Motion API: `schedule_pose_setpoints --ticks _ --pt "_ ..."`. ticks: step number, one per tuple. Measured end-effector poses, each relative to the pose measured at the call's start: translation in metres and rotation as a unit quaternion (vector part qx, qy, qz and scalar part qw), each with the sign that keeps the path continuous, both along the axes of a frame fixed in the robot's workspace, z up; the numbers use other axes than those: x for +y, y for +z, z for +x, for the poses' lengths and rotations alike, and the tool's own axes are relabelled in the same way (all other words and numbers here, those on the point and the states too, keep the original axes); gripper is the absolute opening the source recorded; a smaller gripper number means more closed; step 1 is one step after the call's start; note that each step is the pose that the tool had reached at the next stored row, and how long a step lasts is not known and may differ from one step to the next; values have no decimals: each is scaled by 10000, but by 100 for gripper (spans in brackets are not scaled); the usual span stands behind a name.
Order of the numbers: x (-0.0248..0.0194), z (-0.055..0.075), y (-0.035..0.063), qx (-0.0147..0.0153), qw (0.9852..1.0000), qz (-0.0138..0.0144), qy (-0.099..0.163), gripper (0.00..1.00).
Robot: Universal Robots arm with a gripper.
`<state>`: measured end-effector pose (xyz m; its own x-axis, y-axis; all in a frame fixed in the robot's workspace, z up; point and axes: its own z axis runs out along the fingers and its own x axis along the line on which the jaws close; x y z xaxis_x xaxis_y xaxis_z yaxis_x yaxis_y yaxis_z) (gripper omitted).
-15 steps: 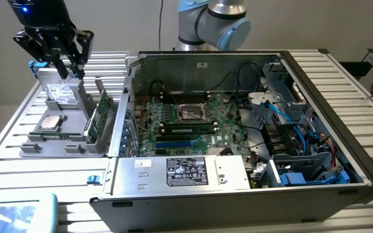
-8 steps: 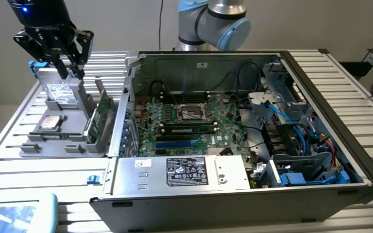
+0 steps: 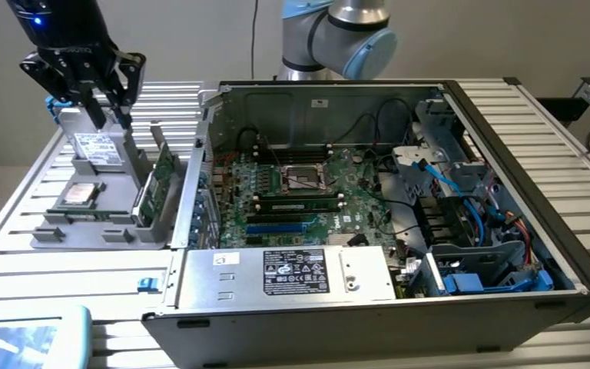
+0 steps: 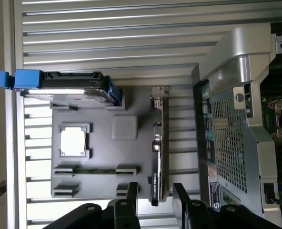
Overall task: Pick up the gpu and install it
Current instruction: 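Pick up the gpu and move the gpu toward the slot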
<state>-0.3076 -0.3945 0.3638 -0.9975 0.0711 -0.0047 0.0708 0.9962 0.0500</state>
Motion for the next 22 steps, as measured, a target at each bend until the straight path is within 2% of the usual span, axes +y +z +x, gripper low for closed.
schedule_pose_setpoints --ticks 8,11,12,16,22 --pt "3 -1 -140 -9 10000 1 -1 42" --pt "2 -1 -194 -12 10000 1 0 44" --pt "2 0 -212 -14 10000 3 -1 51" --pt "-2 3 -274 -26 10000 15 -58 51" --pt "-14 5 -345 -75 9999 37 -150 51"
